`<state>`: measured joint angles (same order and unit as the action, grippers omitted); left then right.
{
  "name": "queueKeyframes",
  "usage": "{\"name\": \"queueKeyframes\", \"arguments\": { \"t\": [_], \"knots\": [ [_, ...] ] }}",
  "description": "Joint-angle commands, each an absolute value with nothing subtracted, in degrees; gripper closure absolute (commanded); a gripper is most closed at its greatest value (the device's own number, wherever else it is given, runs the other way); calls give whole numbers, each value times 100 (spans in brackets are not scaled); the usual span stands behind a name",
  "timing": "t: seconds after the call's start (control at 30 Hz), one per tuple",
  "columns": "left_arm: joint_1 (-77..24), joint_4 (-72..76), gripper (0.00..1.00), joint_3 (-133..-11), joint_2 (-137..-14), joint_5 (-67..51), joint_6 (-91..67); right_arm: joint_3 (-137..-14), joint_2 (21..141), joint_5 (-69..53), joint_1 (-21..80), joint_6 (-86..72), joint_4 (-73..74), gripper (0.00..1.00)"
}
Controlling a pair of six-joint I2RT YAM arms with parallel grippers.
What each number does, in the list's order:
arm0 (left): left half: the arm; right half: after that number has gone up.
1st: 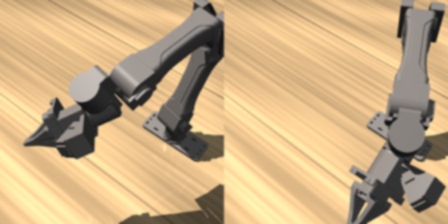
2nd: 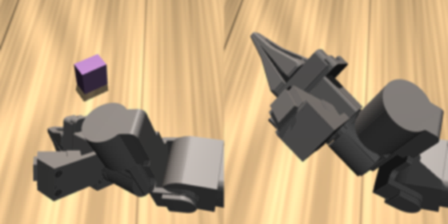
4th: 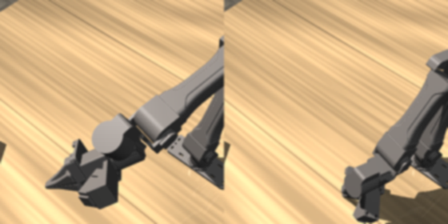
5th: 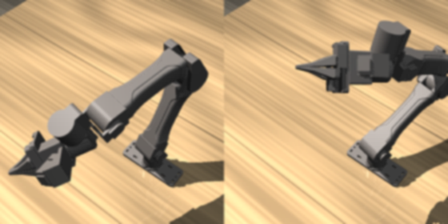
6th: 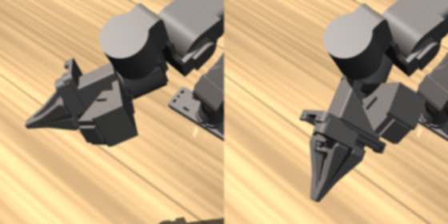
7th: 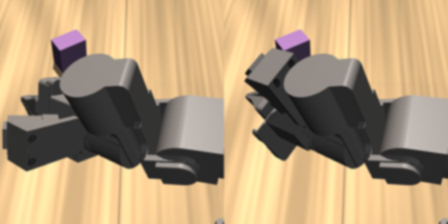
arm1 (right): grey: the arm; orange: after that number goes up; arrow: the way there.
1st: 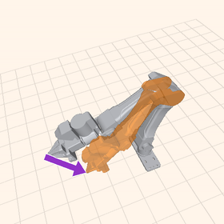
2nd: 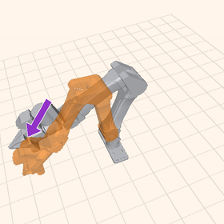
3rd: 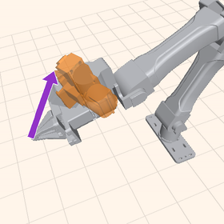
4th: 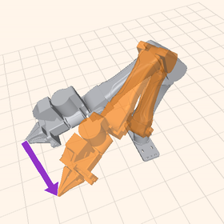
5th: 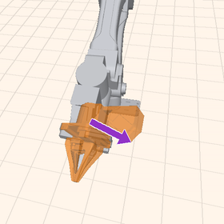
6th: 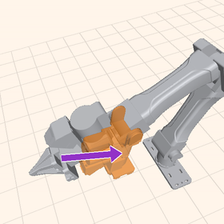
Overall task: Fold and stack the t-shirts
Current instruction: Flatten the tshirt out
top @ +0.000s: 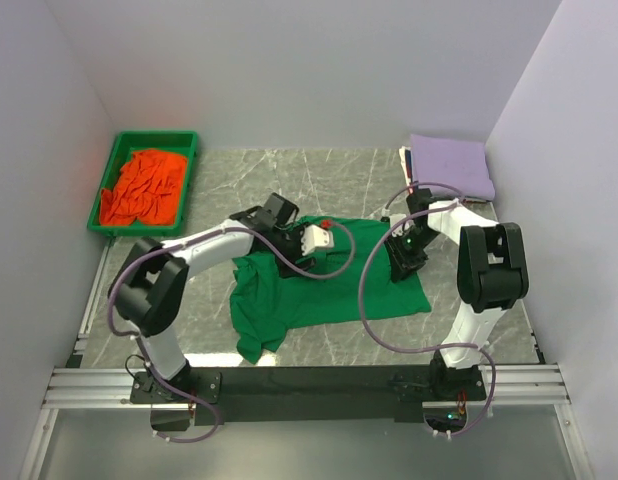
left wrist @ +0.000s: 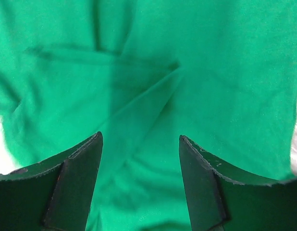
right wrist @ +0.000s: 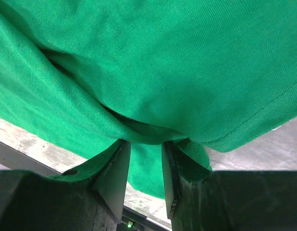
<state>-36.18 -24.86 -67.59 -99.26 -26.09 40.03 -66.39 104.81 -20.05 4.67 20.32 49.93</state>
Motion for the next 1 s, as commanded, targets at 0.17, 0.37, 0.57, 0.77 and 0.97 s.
{"name": "queueKeyframes", "arguments": {
  "t": [0.17,0.37,0.57,0.77,0.97],
  "knots": [
    [-4157,-1627,31,-6697,-10424,-2444,4640,-6241,10179,-1960,431,2021,4930,61],
    [-4271,-1511,42,-6759,-10626,-2364,4816,-6012,9783,-1881,431,2048,5080,60],
    [-4298,-1933,96,-6917,-10591,-2347,5044,-5836,9326,-1477,186,2083,5150,59],
    [-3430,-2399,99,-7259,-10213,-2776,4520,-5695,9009,-1608,35,2311,5423,61],
    [-1874,-1882,99,-7918,-10230,-2919,3499,-5757,9641,-1819,140,2399,5546,62]
  ]
}}
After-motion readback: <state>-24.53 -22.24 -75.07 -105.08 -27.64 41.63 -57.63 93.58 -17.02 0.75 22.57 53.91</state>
